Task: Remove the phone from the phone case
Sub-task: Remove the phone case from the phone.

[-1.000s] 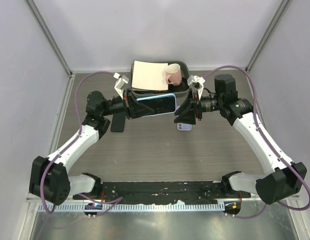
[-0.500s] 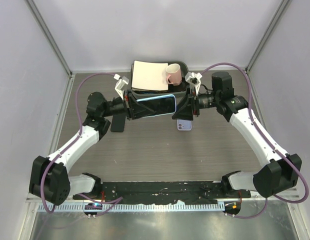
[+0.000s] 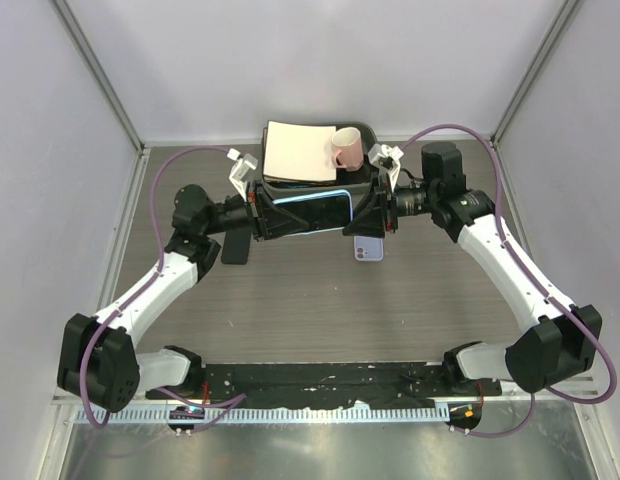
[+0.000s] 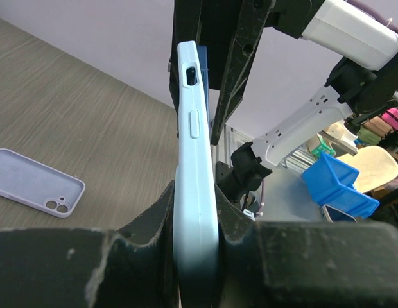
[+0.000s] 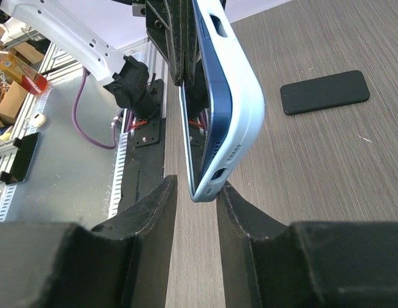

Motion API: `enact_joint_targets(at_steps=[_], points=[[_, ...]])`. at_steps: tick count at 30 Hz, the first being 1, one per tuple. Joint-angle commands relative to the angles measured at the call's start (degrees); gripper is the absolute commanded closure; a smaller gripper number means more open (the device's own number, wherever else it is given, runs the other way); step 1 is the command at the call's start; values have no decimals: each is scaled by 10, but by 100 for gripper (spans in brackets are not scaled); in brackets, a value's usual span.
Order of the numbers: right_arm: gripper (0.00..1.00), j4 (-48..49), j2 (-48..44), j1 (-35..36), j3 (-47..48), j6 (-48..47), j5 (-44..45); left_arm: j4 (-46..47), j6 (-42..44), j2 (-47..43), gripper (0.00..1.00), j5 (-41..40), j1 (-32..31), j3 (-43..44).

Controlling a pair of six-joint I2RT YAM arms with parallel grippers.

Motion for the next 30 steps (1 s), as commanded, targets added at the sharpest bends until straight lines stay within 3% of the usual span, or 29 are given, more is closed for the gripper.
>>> enact_joint_targets(at_steps=[1,12,18,30], points=[[66,14,-7,7,15,-33,-21,46,-6,-18,100,-14,4,9],[89,-11,-38,12,-5,-117,-13,46,-21,-6,100,-5,4,14],[90,-25,-53,15,-6,-154,-14,45,-49,18,100,12,3,30],[90,-196,-91,77,26,-335,42,110,-141,49,100,98,-16,69]])
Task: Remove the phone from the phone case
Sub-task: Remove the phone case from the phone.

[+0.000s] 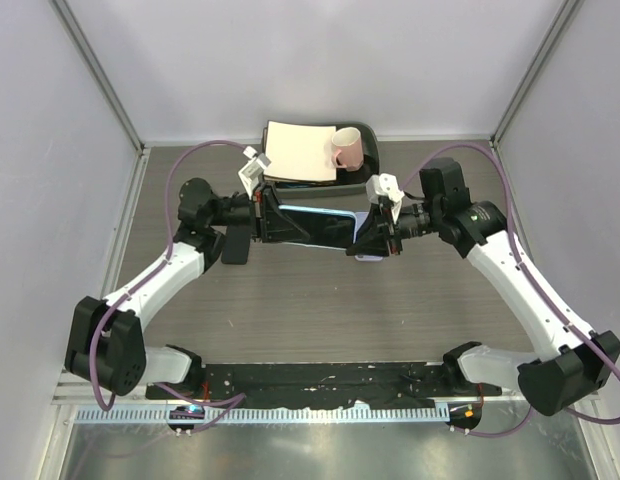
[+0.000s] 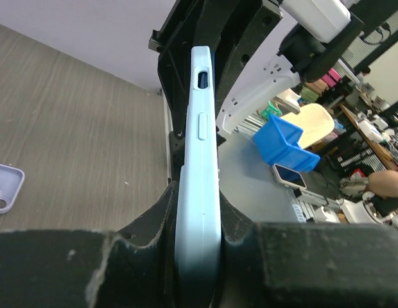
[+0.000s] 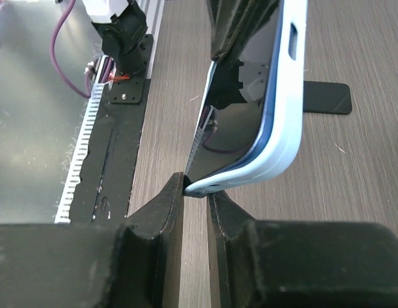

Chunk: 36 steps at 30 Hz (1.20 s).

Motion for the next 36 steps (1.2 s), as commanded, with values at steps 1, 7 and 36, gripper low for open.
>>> enact_joint_targets(at_steps=[1,7,36], points=[[90,-49,-34,43,24,-101,6,56,-53,-4,100,-16,-12,38],[91,-33,-62,59,16,-96,-4,57,-51,-8,100,-19,-16,27],[99,13,-60,55,29,-93,-51,145,-90,16,100,13,-95,9]])
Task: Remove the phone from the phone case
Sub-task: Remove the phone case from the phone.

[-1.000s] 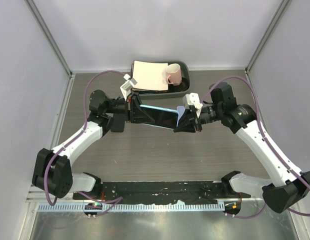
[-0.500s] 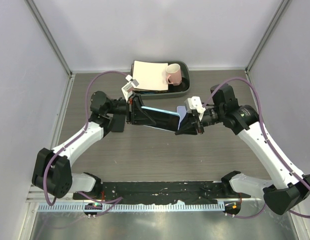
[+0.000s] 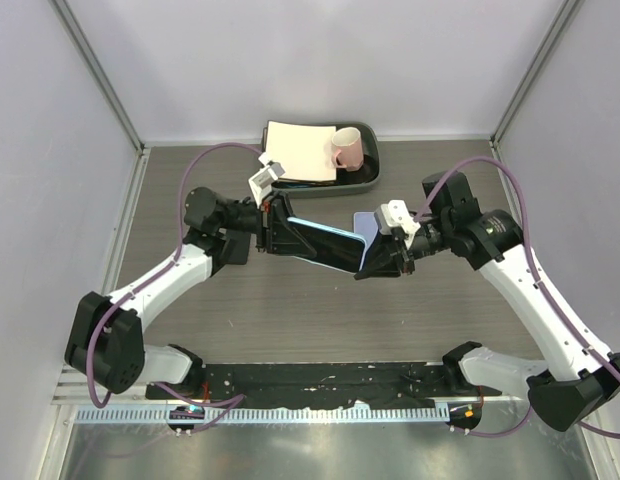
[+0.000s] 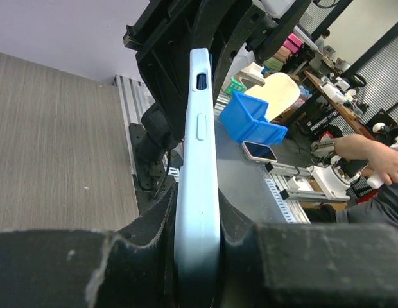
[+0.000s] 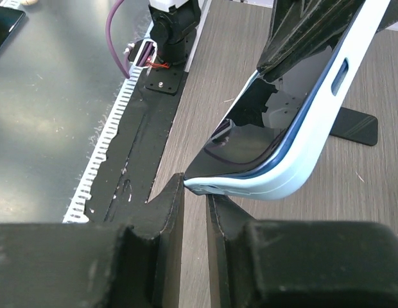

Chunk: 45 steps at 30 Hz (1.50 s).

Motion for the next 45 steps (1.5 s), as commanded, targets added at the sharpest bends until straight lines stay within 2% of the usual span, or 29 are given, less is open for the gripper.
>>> enact_joint_targets(at_steps=[1,7,11,16,20,23,24,27,31,34,35,36,38,39,40,42,45], points=[[99,203,-9,12,-5,108,-8,40,-10,8,100,-42,-36,8],[99,348,-3,6,-60,242,50,114,-61,10,100,-43,-44,4],[99,425,1,-15,-86,285,61,157,-93,9,100,-47,-51,0],[99,444,4,-26,-104,290,70,195,-128,9,100,-54,-58,-1],[99,444,0,-36,-101,302,62,198,-120,7,100,-59,-60,-10],[80,420,-7,-41,-90,309,37,198,-104,5,100,-75,-58,-20],[68,415,-12,-42,-85,309,31,195,-100,4,100,-81,-55,-22],[49,416,-21,-43,-83,341,7,176,-84,4,100,-101,-44,-26],[44,533,-30,-44,-108,483,42,161,-62,5,100,-122,-33,-35],[47,609,-25,-48,-123,554,70,154,-53,1,100,-140,-27,-42],[53,638,-21,-48,-131,571,75,155,-52,0,100,-144,-23,-42],[68,654,-19,-48,-136,590,74,153,-49,-1,100,-148,-20,-43],[81,684,-16,-48,-144,618,68,150,-43,-4,100,-157,-13,-46],[92,685,-14,-48,-145,622,68,149,-40,-5,100,-162,-10,-49],[97,684,-13,-48,-145,623,72,148,-35,-5,100,-175,-8,-53],[99,670,-15,-48,-143,618,81,136,-27,-7,100,-183,0,-56],[99,656,-17,-49,-142,611,93,122,-6,-6,77,-181,7,-55]])
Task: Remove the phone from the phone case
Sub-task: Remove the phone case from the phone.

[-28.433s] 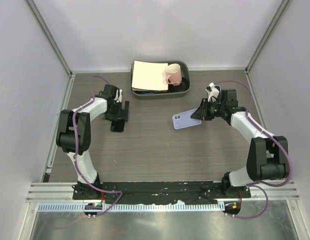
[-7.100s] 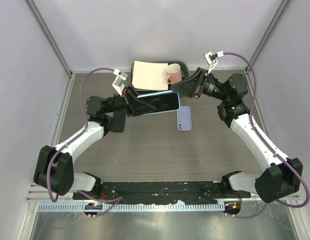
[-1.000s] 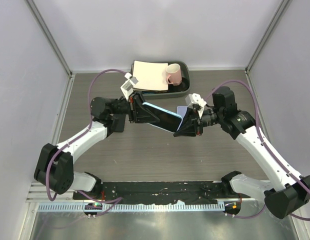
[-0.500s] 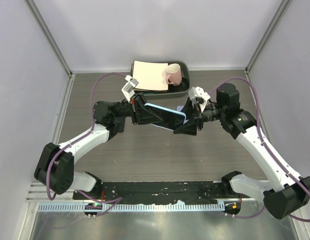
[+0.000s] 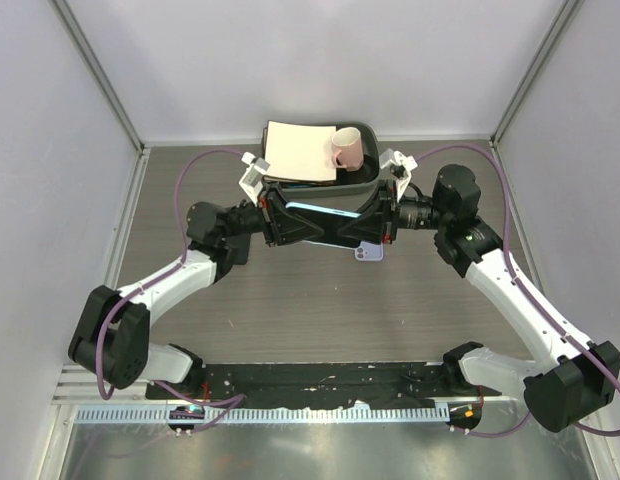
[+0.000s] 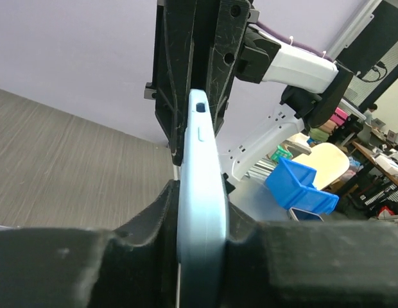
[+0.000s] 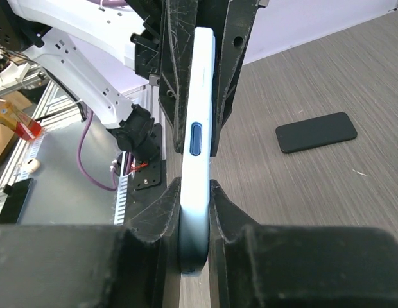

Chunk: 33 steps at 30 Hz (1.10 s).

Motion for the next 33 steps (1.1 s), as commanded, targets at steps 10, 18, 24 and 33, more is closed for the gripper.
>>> enact_joint_targets(at_steps=[10,18,24,33], points=[[99,50,-8,-16,16,-27,13,-44,29,-33,50,43,6,24],[99,4,-14,-15,21,-54,0,-48,55,-33,49,48,10,34],[99,-20,-15,-16,24,-64,4,-120,113,-33,55,54,11,44],[99,-21,-13,-15,26,-62,13,-188,175,-36,100,57,10,49]])
